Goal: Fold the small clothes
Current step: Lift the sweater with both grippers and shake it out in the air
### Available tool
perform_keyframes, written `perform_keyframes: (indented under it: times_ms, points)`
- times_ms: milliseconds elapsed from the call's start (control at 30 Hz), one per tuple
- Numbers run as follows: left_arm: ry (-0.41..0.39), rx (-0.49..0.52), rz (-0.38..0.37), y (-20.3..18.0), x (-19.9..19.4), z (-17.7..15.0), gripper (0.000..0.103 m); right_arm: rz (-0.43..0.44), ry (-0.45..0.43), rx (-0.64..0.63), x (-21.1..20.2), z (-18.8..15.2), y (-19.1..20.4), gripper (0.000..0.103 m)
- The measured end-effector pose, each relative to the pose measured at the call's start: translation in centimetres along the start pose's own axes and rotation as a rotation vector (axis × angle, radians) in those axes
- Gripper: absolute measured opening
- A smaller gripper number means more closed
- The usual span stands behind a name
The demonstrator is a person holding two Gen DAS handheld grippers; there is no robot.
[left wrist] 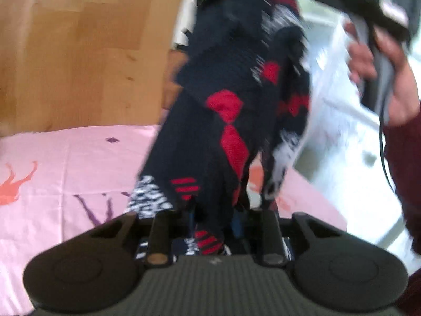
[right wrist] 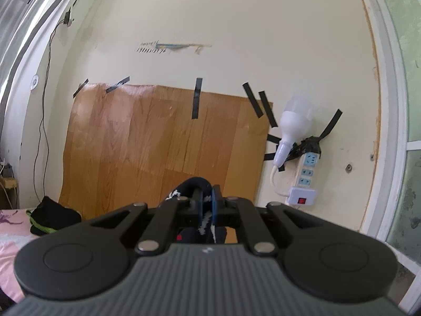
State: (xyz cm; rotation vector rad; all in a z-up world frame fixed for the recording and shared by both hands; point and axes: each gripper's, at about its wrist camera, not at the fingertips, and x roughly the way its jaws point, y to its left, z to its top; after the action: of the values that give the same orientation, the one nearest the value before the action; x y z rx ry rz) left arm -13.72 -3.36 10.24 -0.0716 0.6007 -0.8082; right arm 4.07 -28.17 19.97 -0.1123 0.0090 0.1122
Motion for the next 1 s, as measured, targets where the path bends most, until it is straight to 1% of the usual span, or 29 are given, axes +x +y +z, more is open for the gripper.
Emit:
perform_keyframes:
  times_ms: [33, 67, 133, 167, 300, 400, 533, 600, 633, 667, 733, 867, 967, 1000]
  points:
    - [-0.012, -0.011, 0.009, 0.4, -0.2, 0.1, 0.02, 0.004, -0.006, 0.009, -1.1, 0.2, -1.0, 0.009]
    - [-0.022, -0.016, 0.024, 0.7, -0.4, 0.3, 0.016, 0.005, -0.013, 0.02, -1.4, 0.3, -1.1, 0.009]
    - [-0.042, -0.017, 0.057, 0.9, -0.6, 0.7, 0.016, 0.023, -0.025, 0.03, -3.0, 0.8, -2.0, 0.009]
    - [-0.053, -0.02, 0.055, 1.1, -0.8, 1.0, 0.016, 0.023, -0.033, 0.02, -4.5, 1.3, -2.8, 0.009]
    - [-0.105, -0.019, -0.036, 1.2, -3.0, 0.9, 0.02, 0.008, -0.081, -0.013, -7.7, 2.6, -3.6, 0.009]
    - [-0.137, -0.001, -0.068, 0.9, -3.7, 0.6, 0.02, 0.007, -0.102, -0.002, -9.5, 3.5, -4.5, 0.009]
    - [-0.138, 0.004, -0.105, 0.8, -3.8, 0.7, 0.02, 0.009, -0.123, -0.023, -11.3, 4.0, -4.5, 0.009]
    - [-0.158, -0.003, -0.132, 1.0, -4.0, 0.5, 0.035, 0.013, -0.123, -0.026, -11.7, 4.1, -4.5, 0.009]
    - [-0.183, 0.0, -0.137, 0.9, -4.3, 0.3, 0.046, 0.02, -0.119, -0.024, -11.8, 4.1, -4.7, 0.009]
    - [-0.205, 0.004, -0.137, 0.9, -4.6, 0.5, 0.046, 0.025, -0.117, -0.025, -11.9, 4.1, -4.7, 0.009]
    - [-0.217, 0.006, -0.156, 0.6, -5.4, 1.2, 0.044, 0.029, -0.121, -0.038, -11.9, 4.1, -4.4, 0.009]
    - [-0.192, 0.012, -0.172, 0.1, -3.7, 2.0, 0.044, 0.047, -0.133, -0.047, -12.2, 4.3, -3.9, 0.009]
    - [-0.19, 0.037, -0.155, -0.4, -2.9, 2.0, 0.044, 0.057, -0.133, -0.049, -12.3, 4.5, -3.7, 0.009]
    - [-0.19, 0.035, -0.147, -0.5, -2.5, 2.0, 0.046, 0.061, -0.137, -0.052, -12.5, 4.6, -3.7, 0.009]
